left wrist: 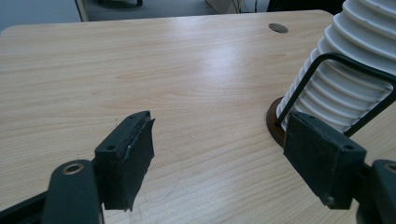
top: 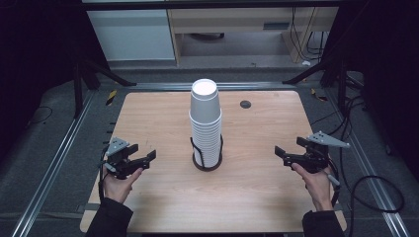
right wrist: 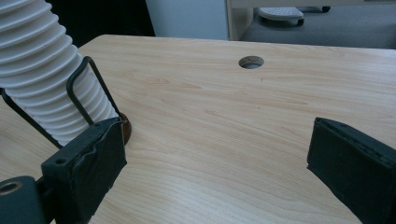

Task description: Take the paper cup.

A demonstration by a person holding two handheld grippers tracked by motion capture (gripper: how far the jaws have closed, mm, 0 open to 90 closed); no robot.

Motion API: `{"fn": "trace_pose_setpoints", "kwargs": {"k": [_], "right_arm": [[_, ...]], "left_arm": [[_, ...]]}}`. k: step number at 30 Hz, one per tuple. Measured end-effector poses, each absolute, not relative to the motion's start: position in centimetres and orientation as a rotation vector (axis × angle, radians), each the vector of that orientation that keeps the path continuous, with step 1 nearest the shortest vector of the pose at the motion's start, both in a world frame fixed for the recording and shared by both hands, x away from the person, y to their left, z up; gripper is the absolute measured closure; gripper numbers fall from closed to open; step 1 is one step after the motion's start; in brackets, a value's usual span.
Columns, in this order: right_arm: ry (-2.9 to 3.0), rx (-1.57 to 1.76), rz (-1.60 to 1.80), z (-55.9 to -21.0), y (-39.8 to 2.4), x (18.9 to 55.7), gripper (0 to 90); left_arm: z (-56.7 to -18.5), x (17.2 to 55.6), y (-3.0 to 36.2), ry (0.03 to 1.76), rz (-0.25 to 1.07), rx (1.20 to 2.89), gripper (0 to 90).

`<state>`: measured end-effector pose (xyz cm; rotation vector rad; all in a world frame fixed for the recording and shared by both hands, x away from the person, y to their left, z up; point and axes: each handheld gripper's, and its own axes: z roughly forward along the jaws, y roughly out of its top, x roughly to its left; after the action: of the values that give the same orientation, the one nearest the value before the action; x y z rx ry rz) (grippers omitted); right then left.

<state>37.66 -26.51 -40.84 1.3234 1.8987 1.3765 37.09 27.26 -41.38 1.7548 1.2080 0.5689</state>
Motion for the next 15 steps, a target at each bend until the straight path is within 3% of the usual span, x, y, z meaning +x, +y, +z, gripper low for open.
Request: {"fn": "trace_pose_setpoints", "kwargs": {"k": [6, 15], "right_arm": [[1.915, 1.309, 1.358, -40.6, -26.0, 37.6, 1.7], [1.915, 1.24, 1.372, -38.5, -24.2, 37.0, 5.8]], "left_arm": [[-41.4, 36.9, 27.1, 1.212, 0.6, 1.776, 26.9], [-41.1, 36.6, 26.8, 1.193, 0.609, 1.797, 36.1]]}}
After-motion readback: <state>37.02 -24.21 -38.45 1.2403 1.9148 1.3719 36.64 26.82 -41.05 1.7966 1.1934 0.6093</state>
